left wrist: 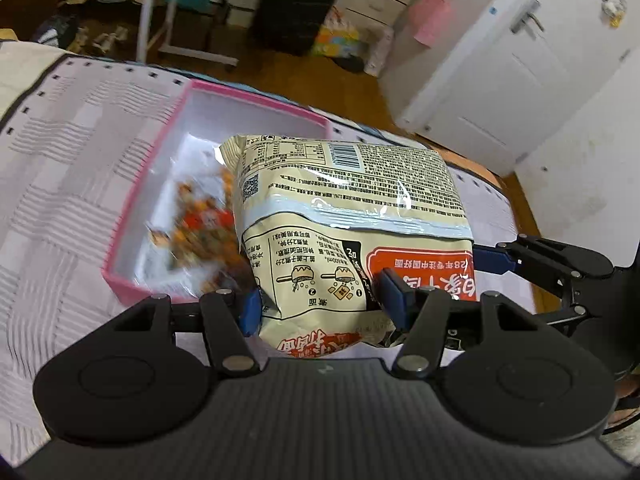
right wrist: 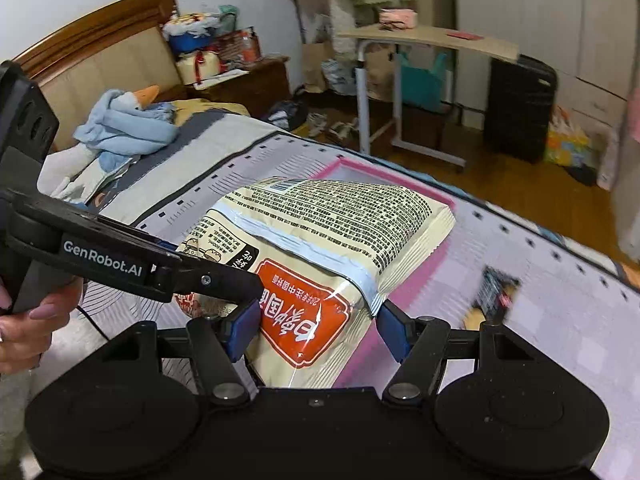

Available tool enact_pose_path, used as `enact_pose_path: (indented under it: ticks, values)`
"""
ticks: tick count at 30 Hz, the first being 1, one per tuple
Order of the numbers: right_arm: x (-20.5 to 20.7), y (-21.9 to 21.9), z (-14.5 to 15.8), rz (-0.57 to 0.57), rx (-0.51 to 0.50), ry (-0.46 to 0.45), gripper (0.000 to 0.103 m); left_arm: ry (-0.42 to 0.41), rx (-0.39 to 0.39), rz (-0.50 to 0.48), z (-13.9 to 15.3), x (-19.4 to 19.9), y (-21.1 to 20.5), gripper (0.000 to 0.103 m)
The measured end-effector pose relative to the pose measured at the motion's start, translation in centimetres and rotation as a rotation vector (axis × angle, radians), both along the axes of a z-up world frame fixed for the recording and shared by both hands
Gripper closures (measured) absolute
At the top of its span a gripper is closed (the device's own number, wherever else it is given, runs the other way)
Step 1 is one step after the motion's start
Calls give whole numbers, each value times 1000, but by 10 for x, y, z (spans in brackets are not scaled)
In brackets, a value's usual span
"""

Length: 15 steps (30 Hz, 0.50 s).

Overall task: Organize snacks
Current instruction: 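Carry the cream snack bag with the left gripper into the box, release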

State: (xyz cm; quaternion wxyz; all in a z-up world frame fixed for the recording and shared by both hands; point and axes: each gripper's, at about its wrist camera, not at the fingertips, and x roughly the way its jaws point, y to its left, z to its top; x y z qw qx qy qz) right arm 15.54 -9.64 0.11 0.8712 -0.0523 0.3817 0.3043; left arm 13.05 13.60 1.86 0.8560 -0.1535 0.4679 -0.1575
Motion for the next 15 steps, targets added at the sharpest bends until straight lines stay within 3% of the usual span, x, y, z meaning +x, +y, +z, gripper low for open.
enact_pose_path:
  ticks: [7,13,15]
  values:
    - [59,19,-45,34,13,-16,33,21,22,61,-46,65,24,46]
    - [92,28,-65,38,8,-7,32,28,56,87,-72,99,27,46]
    - [96,30,-68,18,-24,-27,26,37,60,104,-79,108,27,45]
